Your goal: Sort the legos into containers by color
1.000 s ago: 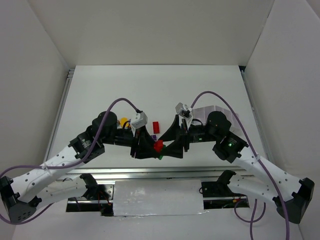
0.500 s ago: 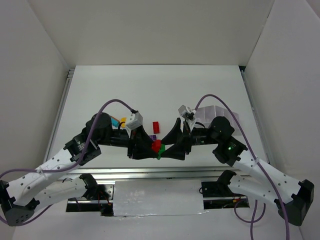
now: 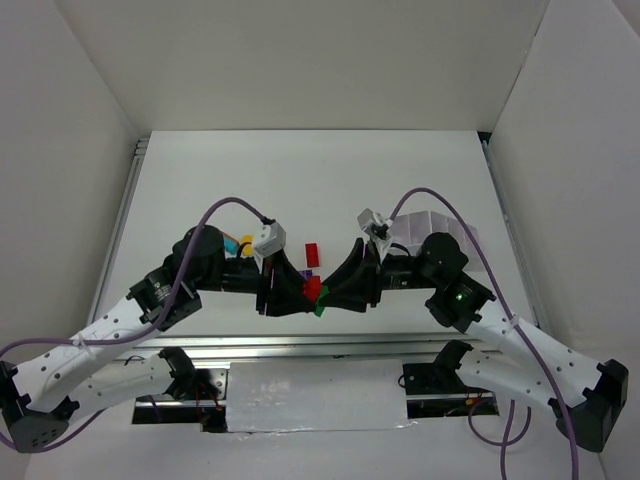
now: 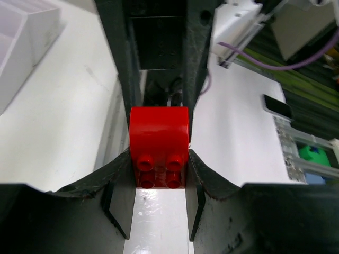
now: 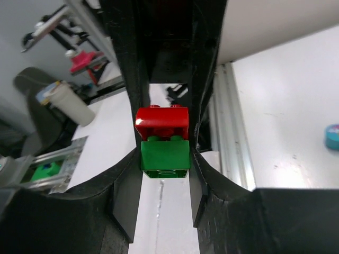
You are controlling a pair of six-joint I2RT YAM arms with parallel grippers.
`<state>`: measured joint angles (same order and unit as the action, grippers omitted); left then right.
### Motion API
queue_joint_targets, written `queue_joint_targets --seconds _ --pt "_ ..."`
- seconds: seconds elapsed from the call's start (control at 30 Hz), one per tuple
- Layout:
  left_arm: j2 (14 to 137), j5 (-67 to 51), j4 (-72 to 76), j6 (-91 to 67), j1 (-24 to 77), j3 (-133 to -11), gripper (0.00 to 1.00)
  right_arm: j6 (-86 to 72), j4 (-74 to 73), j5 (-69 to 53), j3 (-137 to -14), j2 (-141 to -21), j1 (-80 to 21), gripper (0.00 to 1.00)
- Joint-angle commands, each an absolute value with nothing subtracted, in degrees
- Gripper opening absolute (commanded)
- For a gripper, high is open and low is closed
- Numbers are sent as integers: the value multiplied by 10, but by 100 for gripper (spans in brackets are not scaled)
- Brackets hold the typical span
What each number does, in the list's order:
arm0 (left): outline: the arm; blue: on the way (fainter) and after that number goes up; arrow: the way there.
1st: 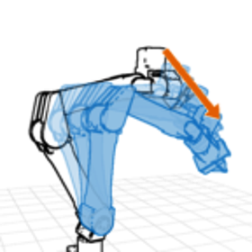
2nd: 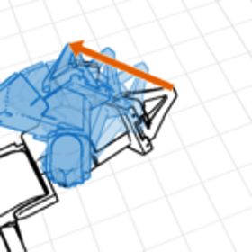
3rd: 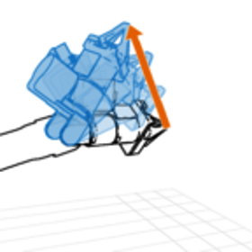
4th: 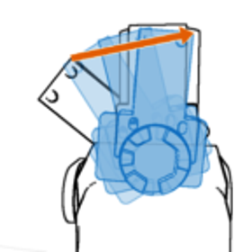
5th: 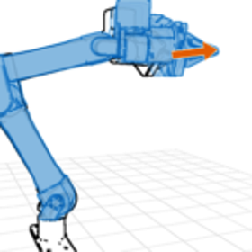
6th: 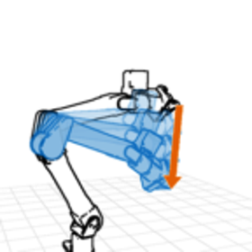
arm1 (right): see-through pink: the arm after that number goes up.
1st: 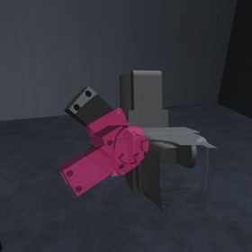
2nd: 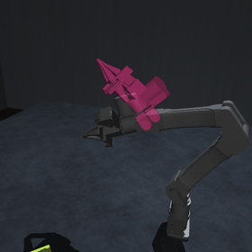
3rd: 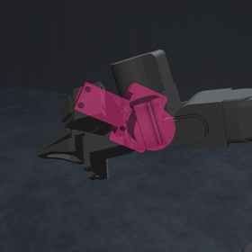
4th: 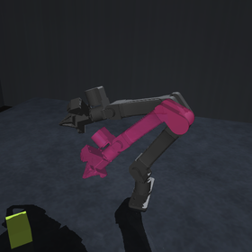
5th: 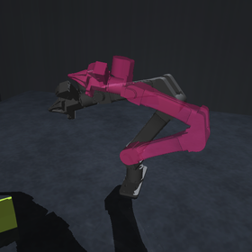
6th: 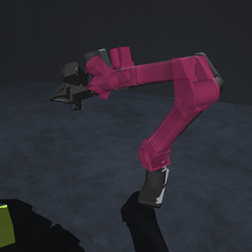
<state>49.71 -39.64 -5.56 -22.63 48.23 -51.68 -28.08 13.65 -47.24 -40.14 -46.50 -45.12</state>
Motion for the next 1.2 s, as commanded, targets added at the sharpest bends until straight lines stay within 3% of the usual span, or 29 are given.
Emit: queue_joint_targets --seconds 0.0,0.13,0.27,0.4,0.5,0.73,1.03,1.17 --pt "486 -329 -60 -210 485 -564 0 -210 42 -370 -411 -454 -446 0" --pt "477 -148 -168 -194 485 -613 0 -174 -51 -239 -413 -461 -404 0" --pt "479 -38 -256 -192 485 -648 0 -199 -146 -32 -449 -517 -396 0" --pt "484 -5 -289 -186 485 -654 0 -258 -224 197 -541 -651 -389 0" --pt "476 -3 -295 -185 485 -639 0 -282 -278 295 -597 -720 -389 0" --pt "450 -19 -296 -197 485 -589 0 -294 -357 395 -683 -816 -374 0" --pt "436 -36 -292 -196 485 -584 0 -284 -349 389 -702 -878 -344 6" --pt "439 -45 -291 -195 485 -583 0 -280 -338 369 -694 -872 -342 30"
